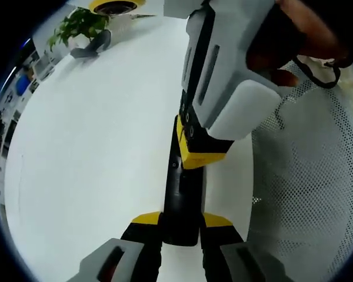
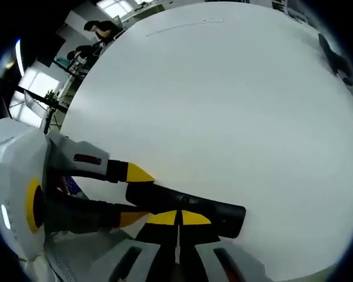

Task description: Press the specified remote control buttons in sequence, fully releasing each button before pressing the next.

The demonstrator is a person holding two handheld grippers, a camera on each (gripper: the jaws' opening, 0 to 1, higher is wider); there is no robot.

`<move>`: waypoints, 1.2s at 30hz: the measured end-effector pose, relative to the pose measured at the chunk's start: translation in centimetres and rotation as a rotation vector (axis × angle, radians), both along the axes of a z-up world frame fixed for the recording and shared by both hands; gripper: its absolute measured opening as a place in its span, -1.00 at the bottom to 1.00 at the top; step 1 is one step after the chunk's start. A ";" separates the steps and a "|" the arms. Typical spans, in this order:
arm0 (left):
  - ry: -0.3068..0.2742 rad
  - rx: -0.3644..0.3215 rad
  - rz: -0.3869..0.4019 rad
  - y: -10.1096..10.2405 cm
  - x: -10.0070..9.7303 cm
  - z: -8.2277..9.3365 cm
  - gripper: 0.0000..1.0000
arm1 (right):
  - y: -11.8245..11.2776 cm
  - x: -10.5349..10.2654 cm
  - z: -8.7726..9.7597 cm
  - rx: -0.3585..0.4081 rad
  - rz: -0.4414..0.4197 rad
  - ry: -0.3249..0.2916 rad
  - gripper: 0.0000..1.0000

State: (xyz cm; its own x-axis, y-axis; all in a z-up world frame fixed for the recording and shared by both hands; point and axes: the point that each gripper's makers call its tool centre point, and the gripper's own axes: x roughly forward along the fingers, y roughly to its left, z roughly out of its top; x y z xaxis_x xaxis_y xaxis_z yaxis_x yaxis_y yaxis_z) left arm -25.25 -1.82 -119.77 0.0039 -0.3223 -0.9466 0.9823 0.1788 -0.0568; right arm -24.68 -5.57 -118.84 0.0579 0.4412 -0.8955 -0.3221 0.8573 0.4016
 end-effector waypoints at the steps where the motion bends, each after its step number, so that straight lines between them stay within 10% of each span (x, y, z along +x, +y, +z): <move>1: 0.000 0.001 -0.001 0.0 0.0 0.0 -0.52 | 0.1 0.0 0.0 0.002 -0.002 -0.002 -1.00; 36: 0.003 -0.014 -0.015 0.1 -0.1 0.1 -0.52 | 0.2 0.6 -0.1 -0.026 0.005 -0.047 -1.00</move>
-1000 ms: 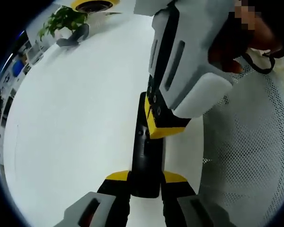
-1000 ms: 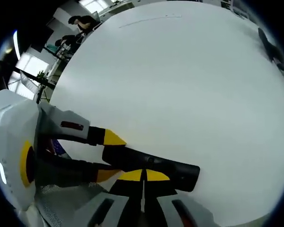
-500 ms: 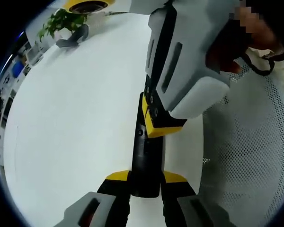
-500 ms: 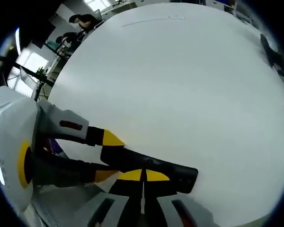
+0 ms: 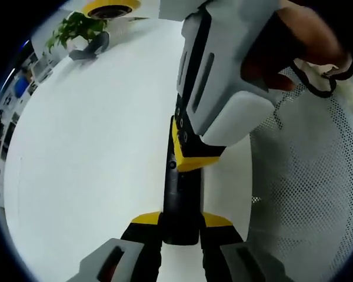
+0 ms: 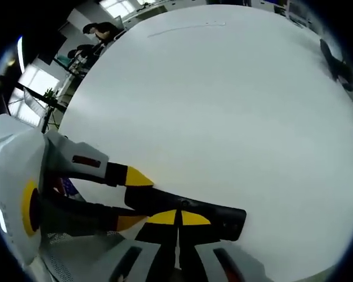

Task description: Press the specified remote control buttons in sequence, fully releasing each button before pressing the next.

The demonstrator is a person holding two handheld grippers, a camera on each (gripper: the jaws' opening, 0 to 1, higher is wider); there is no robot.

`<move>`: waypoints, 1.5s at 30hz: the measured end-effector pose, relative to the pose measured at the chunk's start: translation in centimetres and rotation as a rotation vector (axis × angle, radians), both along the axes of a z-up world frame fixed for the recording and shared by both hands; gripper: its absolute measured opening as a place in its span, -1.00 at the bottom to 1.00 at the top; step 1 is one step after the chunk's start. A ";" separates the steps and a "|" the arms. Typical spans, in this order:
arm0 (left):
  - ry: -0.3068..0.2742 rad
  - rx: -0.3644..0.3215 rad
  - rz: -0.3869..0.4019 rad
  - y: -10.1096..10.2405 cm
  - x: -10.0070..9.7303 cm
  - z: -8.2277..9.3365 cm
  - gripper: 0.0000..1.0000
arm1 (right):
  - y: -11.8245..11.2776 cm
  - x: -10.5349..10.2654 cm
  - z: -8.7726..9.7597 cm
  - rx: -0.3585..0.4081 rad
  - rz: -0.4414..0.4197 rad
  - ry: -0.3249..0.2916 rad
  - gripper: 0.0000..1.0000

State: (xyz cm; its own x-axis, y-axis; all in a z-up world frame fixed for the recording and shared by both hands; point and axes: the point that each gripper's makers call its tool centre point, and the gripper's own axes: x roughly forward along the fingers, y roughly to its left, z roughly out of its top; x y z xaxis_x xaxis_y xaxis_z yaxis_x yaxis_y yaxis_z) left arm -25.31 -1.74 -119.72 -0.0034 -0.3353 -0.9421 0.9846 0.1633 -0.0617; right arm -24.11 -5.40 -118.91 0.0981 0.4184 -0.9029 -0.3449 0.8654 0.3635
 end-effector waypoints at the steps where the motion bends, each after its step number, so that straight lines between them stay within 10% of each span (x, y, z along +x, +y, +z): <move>1: -0.001 0.000 0.002 0.0 0.0 0.0 -0.52 | 0.0 0.0 0.0 -0.002 0.008 -0.005 -1.00; 45: -0.023 0.016 -0.036 0.0 0.0 -0.1 -0.52 | 0.0 -1.7 -0.6 -0.011 0.045 0.069 -1.00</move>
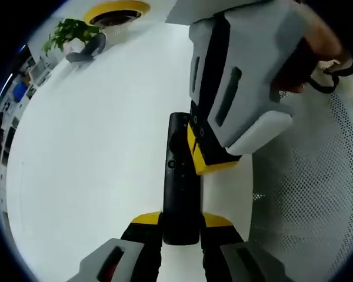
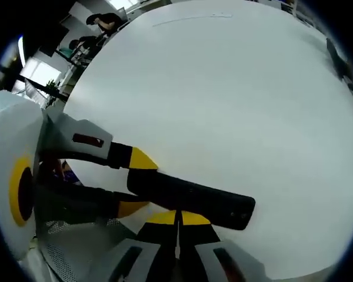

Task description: Press the specified remote control buttons in sequence, fully releasing each button before pressing the next.

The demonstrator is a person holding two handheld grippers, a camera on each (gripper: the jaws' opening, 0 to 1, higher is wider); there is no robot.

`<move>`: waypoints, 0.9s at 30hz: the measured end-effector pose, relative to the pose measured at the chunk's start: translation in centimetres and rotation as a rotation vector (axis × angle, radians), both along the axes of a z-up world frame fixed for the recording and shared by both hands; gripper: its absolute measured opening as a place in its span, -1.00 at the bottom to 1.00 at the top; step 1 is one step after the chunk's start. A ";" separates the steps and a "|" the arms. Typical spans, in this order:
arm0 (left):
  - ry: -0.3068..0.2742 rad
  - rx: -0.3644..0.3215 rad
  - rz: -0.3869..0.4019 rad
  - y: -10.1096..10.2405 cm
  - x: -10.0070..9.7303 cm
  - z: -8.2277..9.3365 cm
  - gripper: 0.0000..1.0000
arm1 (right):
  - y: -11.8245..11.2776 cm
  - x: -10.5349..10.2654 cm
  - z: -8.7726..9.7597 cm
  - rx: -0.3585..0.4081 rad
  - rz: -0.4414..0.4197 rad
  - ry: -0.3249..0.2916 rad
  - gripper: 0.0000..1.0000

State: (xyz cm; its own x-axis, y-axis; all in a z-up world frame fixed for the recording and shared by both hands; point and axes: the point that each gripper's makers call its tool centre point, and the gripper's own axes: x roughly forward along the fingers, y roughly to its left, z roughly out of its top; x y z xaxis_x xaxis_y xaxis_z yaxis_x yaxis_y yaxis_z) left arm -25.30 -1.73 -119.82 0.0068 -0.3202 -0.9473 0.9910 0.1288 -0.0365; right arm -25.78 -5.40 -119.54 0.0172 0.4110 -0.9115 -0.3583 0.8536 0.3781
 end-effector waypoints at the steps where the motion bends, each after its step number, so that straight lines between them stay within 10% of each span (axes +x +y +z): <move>1: -0.005 -0.002 -0.003 0.0 0.0 0.0 -0.52 | 0.0 0.0 0.0 -0.002 0.001 0.000 -1.00; 27: -0.024 -0.073 -0.004 0.0 -0.1 0.2 -0.52 | 0.2 0.5 1.1 0.054 -0.048 -0.049 -1.00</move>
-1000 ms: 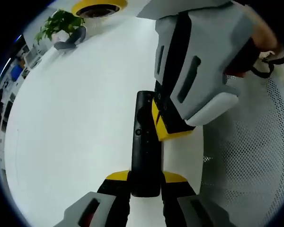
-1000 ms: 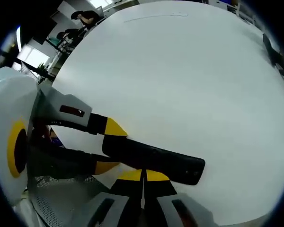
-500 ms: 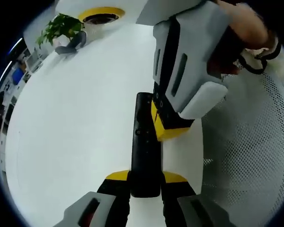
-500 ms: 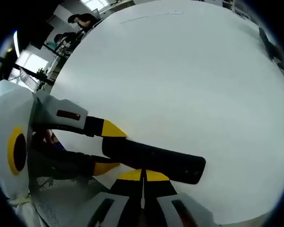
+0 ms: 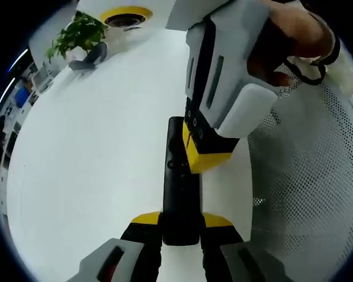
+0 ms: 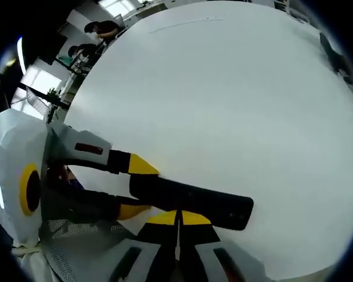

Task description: Press the specified remote control buttons in sequence, fully releasing each button before pressing the next.

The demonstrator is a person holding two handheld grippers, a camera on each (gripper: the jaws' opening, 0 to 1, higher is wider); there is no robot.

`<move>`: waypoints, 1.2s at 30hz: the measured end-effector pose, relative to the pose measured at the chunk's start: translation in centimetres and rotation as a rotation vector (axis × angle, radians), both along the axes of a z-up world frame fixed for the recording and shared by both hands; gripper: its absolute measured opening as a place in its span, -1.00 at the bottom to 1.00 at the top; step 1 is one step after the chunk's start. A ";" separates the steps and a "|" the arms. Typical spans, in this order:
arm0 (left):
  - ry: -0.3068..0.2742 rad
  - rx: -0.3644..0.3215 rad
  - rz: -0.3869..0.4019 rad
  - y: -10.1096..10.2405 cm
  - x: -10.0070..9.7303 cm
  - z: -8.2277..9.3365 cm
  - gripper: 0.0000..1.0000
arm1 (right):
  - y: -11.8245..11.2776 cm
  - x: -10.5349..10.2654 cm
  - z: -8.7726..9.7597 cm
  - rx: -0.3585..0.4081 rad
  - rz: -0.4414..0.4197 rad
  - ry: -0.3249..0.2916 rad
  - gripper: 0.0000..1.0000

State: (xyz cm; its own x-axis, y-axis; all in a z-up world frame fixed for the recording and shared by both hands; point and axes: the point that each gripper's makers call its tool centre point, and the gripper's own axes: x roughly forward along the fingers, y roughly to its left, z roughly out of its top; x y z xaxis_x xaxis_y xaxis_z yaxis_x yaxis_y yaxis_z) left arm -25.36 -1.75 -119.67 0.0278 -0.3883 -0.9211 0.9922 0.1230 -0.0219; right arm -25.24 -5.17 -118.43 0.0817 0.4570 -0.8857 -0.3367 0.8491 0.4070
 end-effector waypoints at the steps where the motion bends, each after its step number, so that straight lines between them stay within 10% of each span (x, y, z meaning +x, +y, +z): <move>1: 0.000 0.001 -0.001 0.0 0.0 0.0 -0.52 | 0.1 0.2 0.1 0.006 0.000 -0.007 -1.00; 36: 0.005 0.001 0.009 0.0 0.1 -0.1 -0.52 | 1.0 1.2 -0.5 0.001 0.063 -0.049 -1.00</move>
